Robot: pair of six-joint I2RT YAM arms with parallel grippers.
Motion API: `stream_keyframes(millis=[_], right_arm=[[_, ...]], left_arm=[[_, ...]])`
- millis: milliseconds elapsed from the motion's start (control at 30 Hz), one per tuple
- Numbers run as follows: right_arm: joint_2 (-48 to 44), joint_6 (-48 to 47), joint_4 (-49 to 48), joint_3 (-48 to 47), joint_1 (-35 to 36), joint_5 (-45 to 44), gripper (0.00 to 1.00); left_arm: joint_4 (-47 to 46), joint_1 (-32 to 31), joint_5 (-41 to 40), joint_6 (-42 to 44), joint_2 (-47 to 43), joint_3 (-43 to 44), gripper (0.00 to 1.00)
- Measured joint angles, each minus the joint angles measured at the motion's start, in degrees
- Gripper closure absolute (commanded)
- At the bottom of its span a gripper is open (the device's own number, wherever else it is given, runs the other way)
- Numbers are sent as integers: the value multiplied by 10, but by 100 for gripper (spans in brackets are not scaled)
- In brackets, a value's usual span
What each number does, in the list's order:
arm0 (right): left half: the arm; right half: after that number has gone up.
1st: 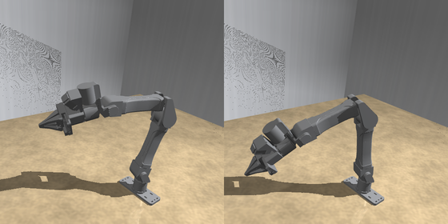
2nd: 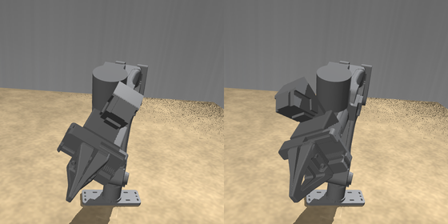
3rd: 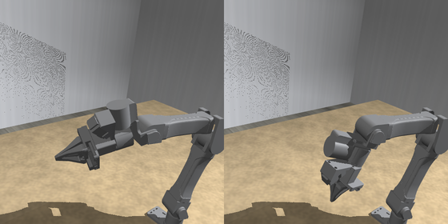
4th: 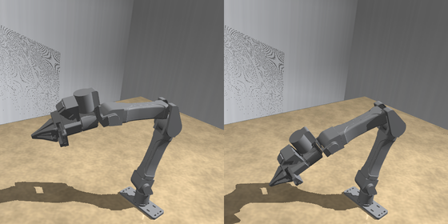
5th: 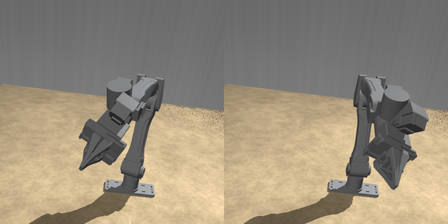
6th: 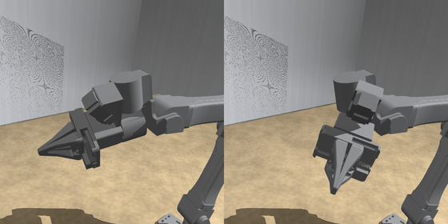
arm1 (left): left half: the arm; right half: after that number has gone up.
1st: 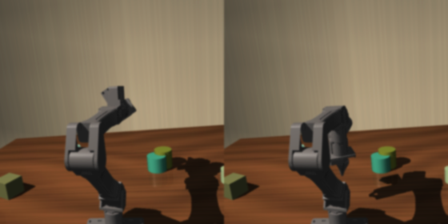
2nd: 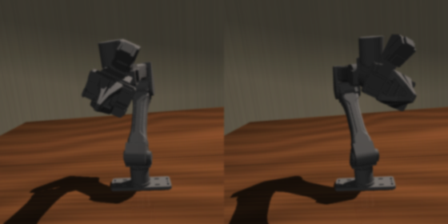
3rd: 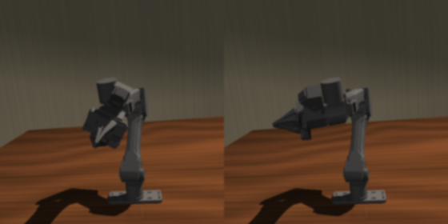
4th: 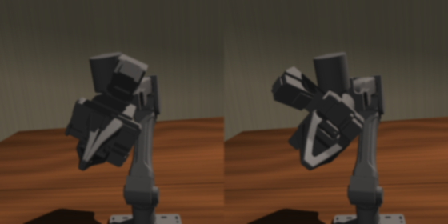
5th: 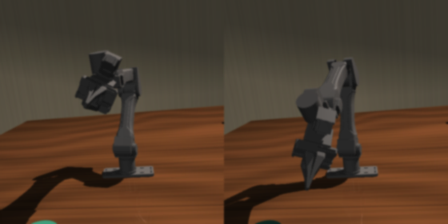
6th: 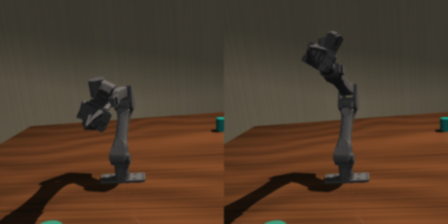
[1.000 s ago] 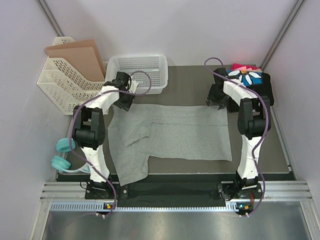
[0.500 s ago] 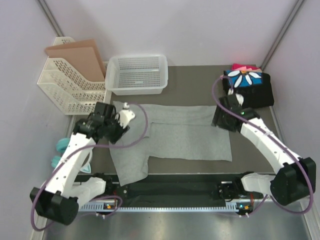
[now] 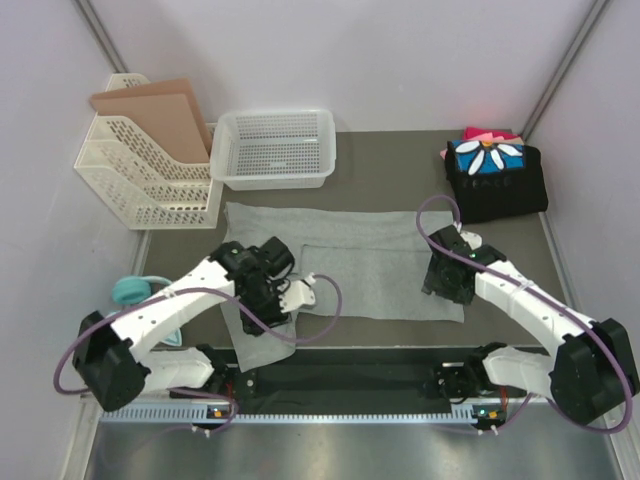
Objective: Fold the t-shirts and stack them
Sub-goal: Grap the side of the flattened tshirt closest away from the robot with both arms
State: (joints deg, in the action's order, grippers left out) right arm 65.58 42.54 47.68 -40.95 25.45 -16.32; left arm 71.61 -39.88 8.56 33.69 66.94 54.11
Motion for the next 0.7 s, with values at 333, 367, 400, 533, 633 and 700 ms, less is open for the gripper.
stream_keyframes(millis=[333, 367, 400, 533, 633, 700], right_arm=[[4, 33, 16, -1, 15, -6, 36], [4, 36, 18, -3, 15, -7, 36], [5, 37, 19, -4, 15, -8, 35], [7, 38, 26, -8, 15, -16, 31], [14, 42, 33, -12, 15, -21, 30], [17, 43, 34, -12, 15, -23, 30]], left_arm=[[-47, -135, 20, -69, 126, 8, 40], [-56, -139, 24, -74, 135, 9, 40], [-65, -141, 28, -77, 144, 10, 39], [-101, -142, 31, -90, 177, 11, 36], [-118, -142, 30, -98, 200, 14, 35], [-129, -142, 28, -101, 217, 17, 35]])
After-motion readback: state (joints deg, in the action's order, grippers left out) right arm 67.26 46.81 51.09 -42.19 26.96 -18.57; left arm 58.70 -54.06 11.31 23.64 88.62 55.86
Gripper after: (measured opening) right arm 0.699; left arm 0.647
